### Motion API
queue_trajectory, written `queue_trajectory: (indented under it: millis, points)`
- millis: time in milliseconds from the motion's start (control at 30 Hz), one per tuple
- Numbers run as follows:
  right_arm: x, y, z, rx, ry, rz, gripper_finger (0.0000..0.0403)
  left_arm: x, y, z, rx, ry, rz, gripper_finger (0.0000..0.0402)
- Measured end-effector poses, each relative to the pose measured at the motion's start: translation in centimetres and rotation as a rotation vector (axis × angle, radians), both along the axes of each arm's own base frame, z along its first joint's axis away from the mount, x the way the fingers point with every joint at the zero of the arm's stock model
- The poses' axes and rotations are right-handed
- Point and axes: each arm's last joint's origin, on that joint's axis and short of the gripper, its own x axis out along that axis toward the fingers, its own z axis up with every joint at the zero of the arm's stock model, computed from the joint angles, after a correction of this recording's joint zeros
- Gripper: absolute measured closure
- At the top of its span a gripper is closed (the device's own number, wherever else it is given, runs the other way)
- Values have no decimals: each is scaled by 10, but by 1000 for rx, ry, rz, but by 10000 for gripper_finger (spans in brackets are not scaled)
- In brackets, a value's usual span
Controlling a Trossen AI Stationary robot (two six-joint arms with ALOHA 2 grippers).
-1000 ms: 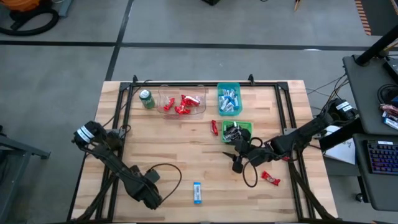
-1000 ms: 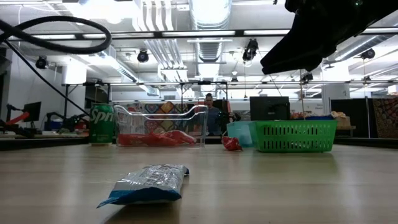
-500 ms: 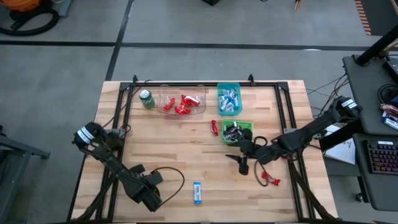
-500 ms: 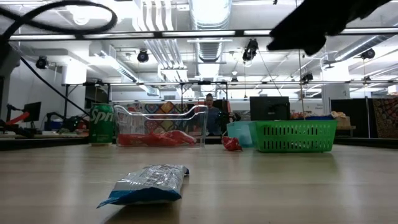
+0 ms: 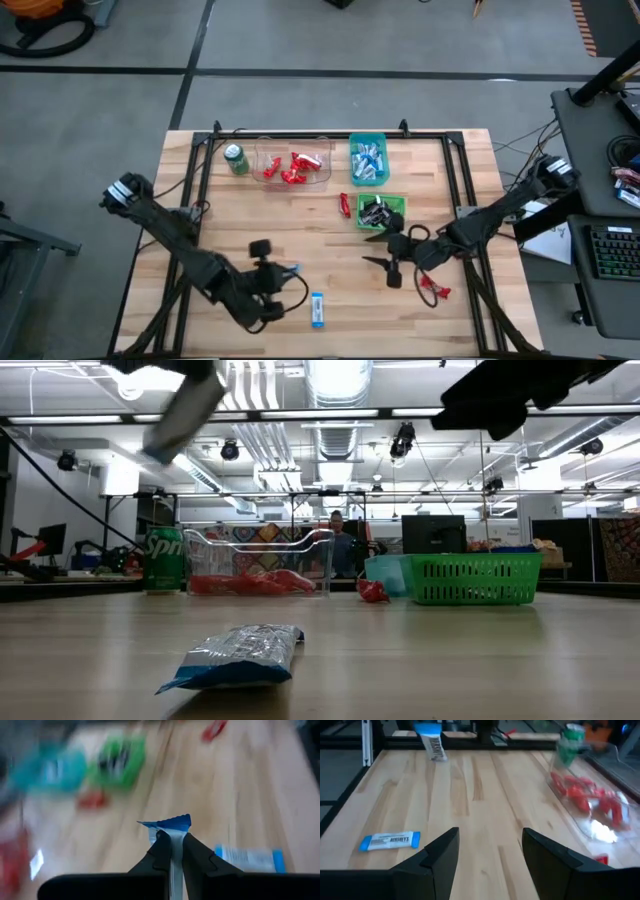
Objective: Sort candy
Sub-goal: Put the white chocolate bar into the blue bin
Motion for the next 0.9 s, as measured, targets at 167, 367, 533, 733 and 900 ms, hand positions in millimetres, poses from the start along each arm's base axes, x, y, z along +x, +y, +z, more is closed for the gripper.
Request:
queue_trajectory:
  millis: [167,367,533,733,900]
  points:
    - [19,13,-11,-86,-75,110,197,39,8,18,104,-231,-452,401]
    - [33,26,-14,-82,-201,304,197,66,48,17,91,-321,-656,401]
    - [41,27,-16,-80,-286,289,197,82,65,2,73,-327,-671,402]
    - [49,25,-18,-53,-282,259,197,90,70,-6,84,-332,-672,401]
    - [54,29,-18,-81,-277,287,218,91,70,-3,88,-360,-672,401]
